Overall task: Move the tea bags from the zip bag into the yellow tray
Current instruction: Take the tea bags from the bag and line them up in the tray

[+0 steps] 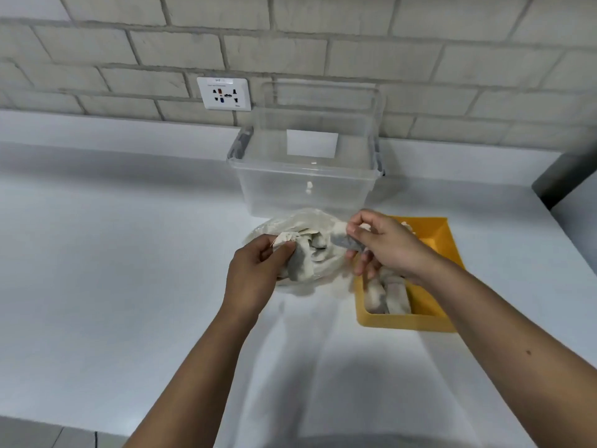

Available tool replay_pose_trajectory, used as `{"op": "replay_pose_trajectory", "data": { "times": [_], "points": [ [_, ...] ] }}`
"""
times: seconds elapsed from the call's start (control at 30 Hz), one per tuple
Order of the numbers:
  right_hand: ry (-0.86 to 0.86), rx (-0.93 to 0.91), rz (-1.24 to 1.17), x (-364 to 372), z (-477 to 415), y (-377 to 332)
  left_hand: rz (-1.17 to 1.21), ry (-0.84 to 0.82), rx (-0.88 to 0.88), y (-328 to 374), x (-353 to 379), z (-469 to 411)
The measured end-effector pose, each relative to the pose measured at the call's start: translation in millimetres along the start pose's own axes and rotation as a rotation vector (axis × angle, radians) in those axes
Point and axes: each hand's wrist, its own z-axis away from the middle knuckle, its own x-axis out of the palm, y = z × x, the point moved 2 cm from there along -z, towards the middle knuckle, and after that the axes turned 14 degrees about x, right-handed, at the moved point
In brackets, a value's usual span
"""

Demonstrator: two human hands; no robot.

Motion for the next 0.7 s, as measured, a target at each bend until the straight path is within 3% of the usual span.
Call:
{"op": "replay_pose_trajectory", "data": {
  "times": [0.13, 0.33, 0.5, 0.7],
  "points": [
    [0.124, -0.077, 0.049, -65, 24, 7, 0.02, -0.05, 0.043, 11, 34, 11],
    [0.373, -0.081, 0.576, -112, 41, 40, 0.086, -0.117, 0.052, 18, 86, 15],
    [0.326, -0.006, 0.961, -98, 25, 77, 0.095, -0.17, 0.064, 18, 109, 13],
    [0.331, -0.007, 0.984, -89, -1, 82, 0.082, -0.201, 0.014, 12, 114, 12]
  ]
}}
